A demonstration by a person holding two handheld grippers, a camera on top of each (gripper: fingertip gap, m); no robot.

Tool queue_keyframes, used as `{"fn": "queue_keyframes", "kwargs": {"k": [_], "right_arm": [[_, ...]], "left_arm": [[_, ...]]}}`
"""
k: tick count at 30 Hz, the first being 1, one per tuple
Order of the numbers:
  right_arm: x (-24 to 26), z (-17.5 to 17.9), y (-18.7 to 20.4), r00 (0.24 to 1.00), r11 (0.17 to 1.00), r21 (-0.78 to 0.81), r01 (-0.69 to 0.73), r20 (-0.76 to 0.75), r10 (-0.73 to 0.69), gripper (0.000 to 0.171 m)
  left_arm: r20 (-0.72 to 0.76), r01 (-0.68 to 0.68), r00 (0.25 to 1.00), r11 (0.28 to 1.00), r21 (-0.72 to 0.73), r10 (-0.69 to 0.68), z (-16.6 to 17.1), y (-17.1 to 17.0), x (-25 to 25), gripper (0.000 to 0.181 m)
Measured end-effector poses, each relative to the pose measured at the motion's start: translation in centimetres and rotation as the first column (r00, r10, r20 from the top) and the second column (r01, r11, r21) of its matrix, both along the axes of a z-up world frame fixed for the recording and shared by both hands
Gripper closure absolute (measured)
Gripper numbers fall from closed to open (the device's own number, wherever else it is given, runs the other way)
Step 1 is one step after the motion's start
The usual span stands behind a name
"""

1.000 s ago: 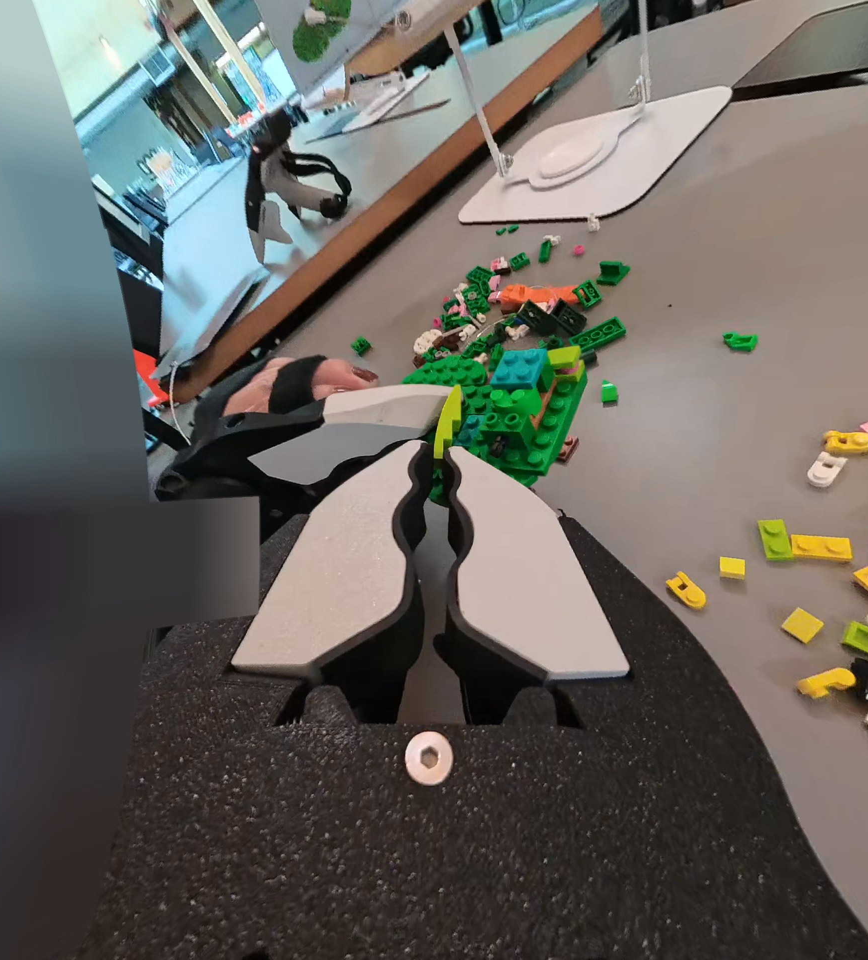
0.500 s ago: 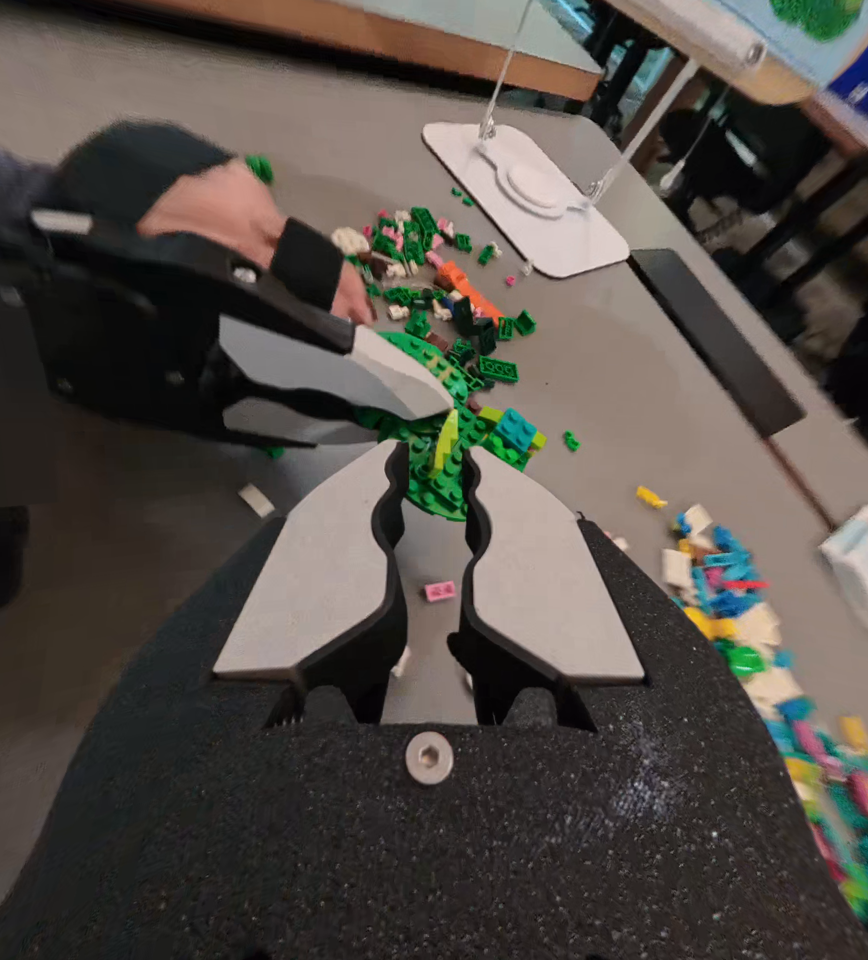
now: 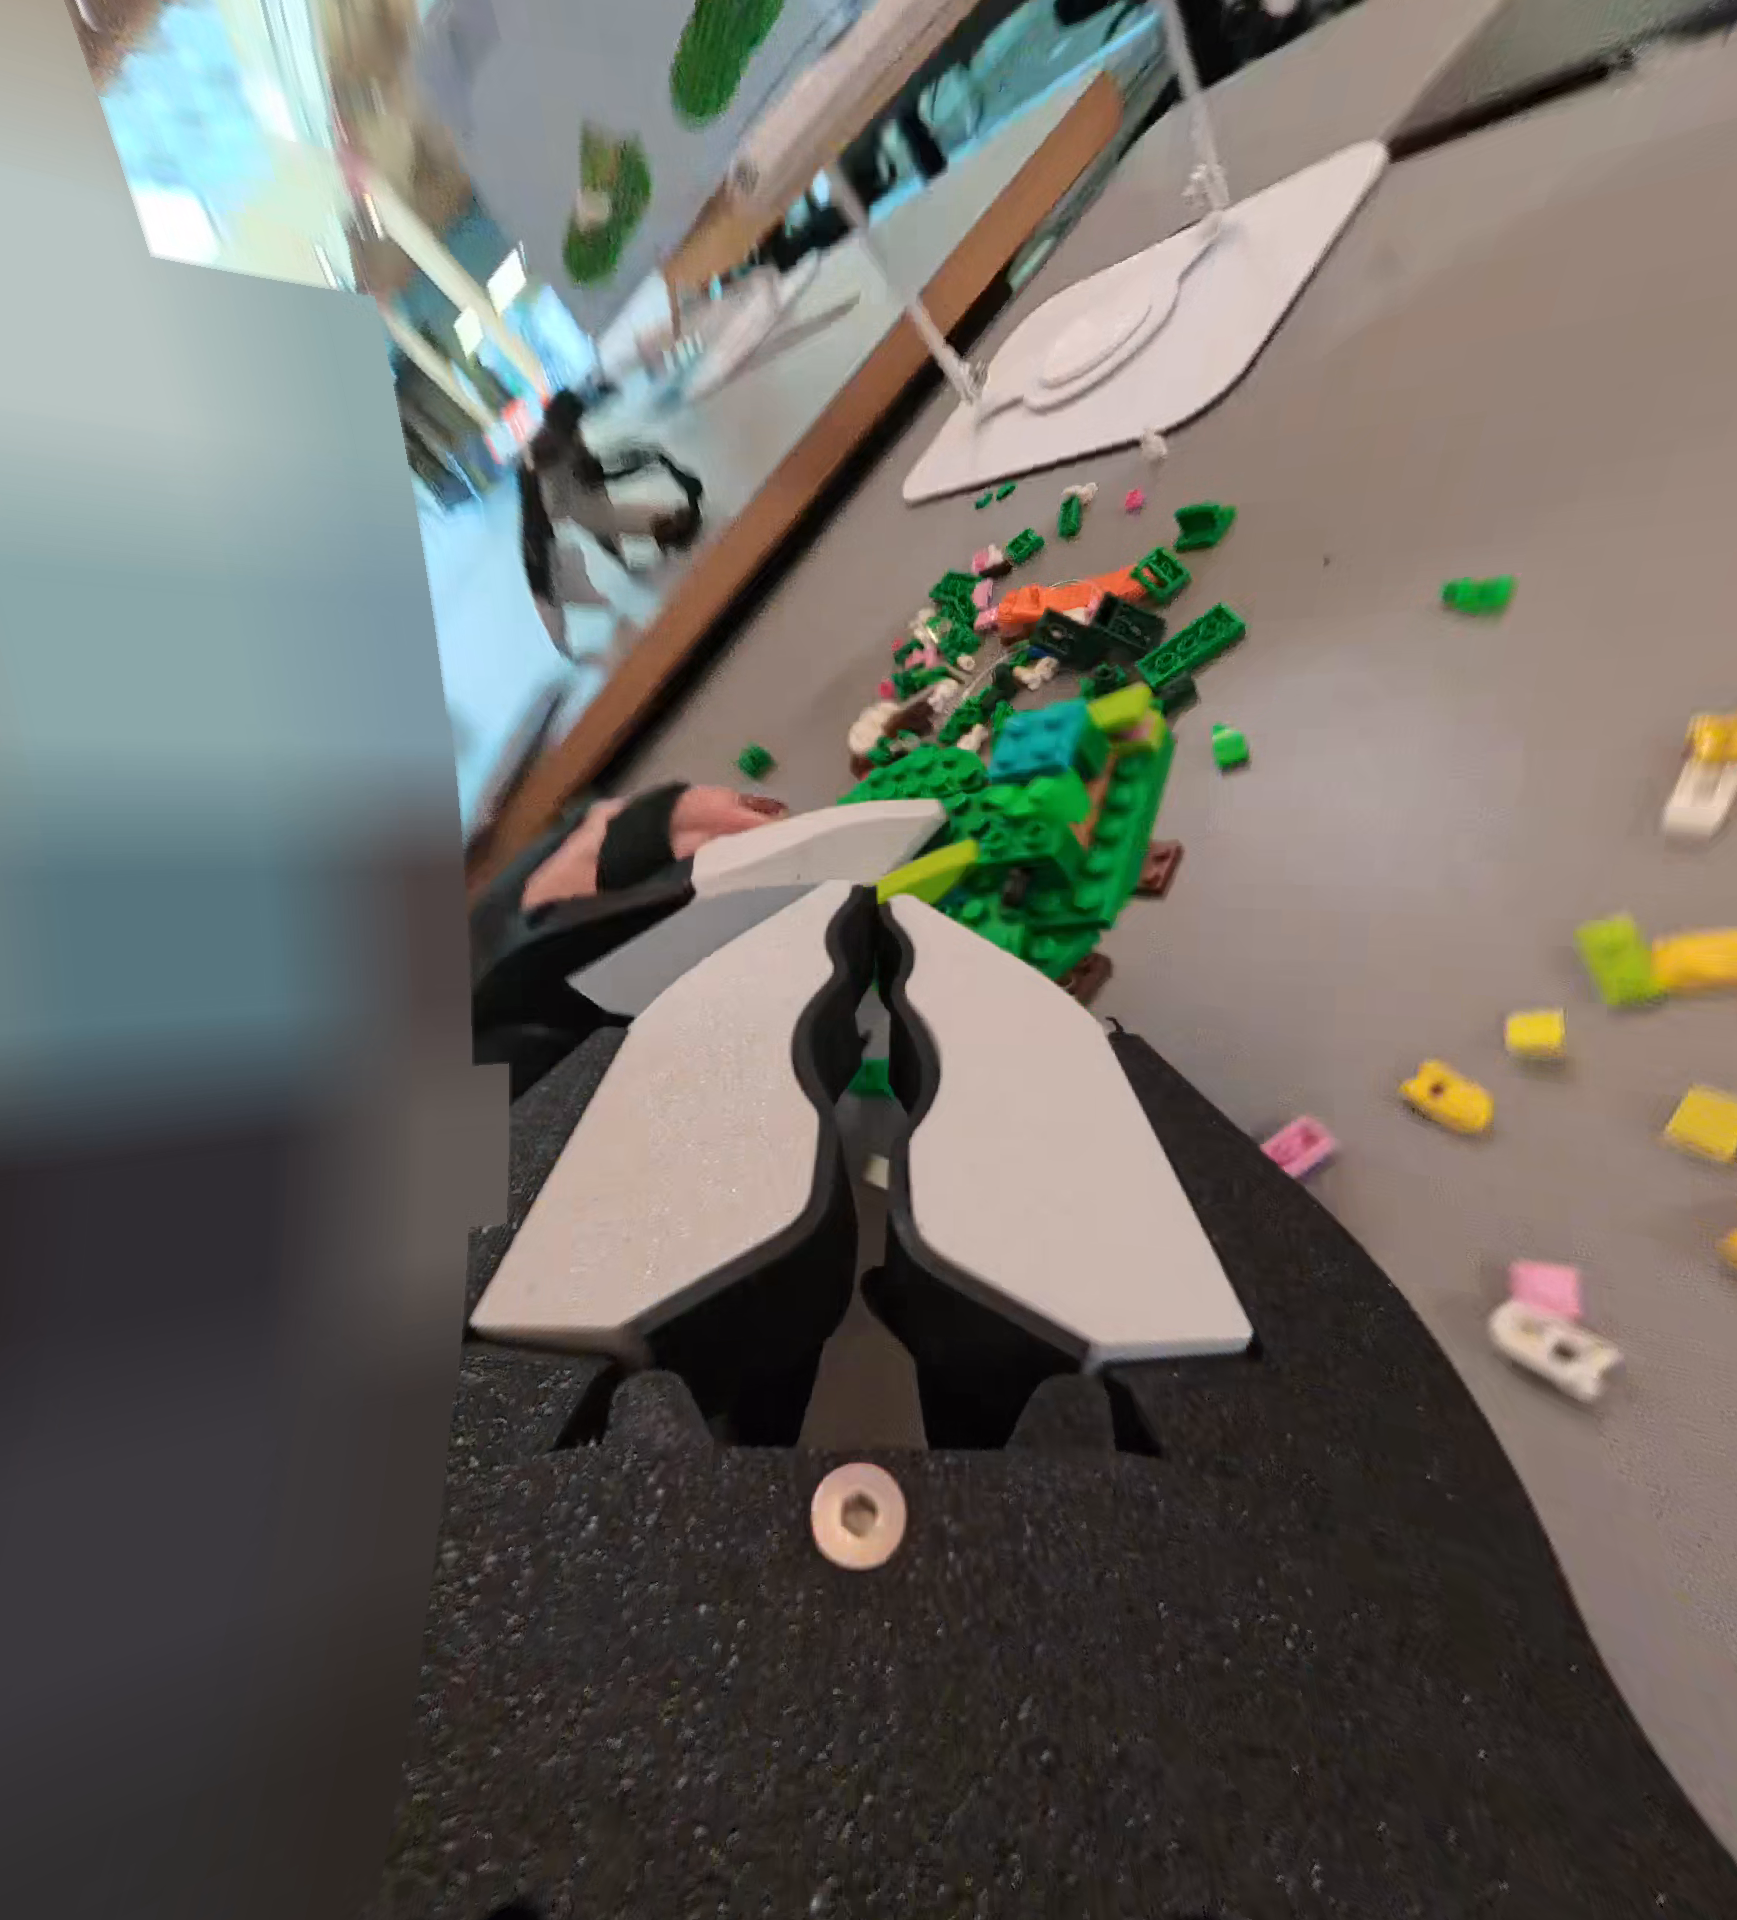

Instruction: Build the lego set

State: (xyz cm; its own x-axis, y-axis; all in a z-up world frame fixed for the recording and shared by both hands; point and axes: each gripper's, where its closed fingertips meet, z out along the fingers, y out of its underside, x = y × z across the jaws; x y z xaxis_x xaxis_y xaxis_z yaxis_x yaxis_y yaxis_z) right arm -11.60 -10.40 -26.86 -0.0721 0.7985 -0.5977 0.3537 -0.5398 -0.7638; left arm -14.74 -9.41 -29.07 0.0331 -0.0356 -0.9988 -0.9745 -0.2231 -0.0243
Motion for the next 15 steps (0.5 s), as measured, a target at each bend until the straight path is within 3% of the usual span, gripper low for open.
{"fn": "queue_keyframes", "kwargs": {"k": [3, 6, 11, 15], "right_arm": [[0.7, -0.5, 0.9, 0.998, 0.977, -0.204, 0.066, -0.007, -0.069, 0.171], [1.0, -0.8, 1.1, 0.998, 0.985, -0.158, 0.069, -0.004, -0.070, 0.171], [0.3, -1.1, 0.4, 0.995, 0.962, 0.267, 0.060, 0.061, -0.079, 0.154], [-0.7, -0.7, -0.1, 0.992, 0.794, 0.604, 0.074, 0.038, -0.121, 0.152]], "left_arm": [[0.012, 0.000, 1.000, 1.000, -0.006, 0.000, -0.1, 0.0, 0.0, 0.174], [0.020, -0.001, 1.000, 1.000, -0.016, 0.001, -0.2, 0.0, 0.0, 0.174], [0.019, -0.034, 0.999, 0.999, -0.035, 0.034, -0.6, 0.1, -0.4, 0.174], [0.013, -0.027, 1.000, 0.999, -0.030, 0.027, -0.5, 0.1, -0.2, 0.174]]}}
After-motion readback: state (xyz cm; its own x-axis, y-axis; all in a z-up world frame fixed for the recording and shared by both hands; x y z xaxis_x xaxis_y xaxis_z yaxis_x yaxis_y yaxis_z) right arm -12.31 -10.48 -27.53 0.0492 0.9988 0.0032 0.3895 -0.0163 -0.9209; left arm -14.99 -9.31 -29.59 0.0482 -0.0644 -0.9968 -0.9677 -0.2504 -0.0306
